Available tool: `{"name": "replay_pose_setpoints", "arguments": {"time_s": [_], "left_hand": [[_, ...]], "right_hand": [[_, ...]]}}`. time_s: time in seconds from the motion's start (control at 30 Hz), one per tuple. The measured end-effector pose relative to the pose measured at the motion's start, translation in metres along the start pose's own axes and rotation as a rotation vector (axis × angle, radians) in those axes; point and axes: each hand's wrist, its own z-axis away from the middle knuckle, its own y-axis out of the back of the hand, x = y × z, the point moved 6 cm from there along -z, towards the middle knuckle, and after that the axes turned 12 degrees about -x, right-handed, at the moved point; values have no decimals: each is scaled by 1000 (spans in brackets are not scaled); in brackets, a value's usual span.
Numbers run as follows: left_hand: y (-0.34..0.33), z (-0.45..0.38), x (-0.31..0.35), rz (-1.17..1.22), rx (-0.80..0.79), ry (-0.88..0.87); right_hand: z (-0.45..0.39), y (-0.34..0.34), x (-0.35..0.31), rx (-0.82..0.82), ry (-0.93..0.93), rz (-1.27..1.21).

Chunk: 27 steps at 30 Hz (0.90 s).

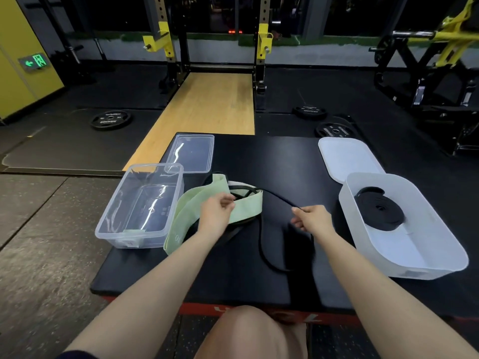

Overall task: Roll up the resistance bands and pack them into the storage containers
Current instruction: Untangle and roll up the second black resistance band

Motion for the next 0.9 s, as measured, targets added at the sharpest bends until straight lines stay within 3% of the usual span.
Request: {"name": "replay_pose_setpoints", "arguments": {"time_s": [0.17, 0.3, 0.43, 0.5, 0.67, 0.8, 0.9], "left_hand": [[33, -18, -6, -303, 112, -6], [36, -33, -14, -571, -36, 95], [37, -35, -12, -741, -58, 94], [37, -33, -13, -648, -65, 87], [39, -27, -13, -344, -65, 76], [46, -20, -10, -31, -77, 29], [50, -11, -3, 205, -101, 21]], "right_hand": [[-8, 19, 19, 97, -37, 111], [-11, 30, 21, 153, -68, 283], [-4, 21, 1, 196, 7, 610], [-2, 7, -20, 197, 192, 699], [-3, -60, -62, -117, 569, 717], [-8, -98, -76, -274, 582, 836], [-15, -106, -77, -231, 580, 987]]}}
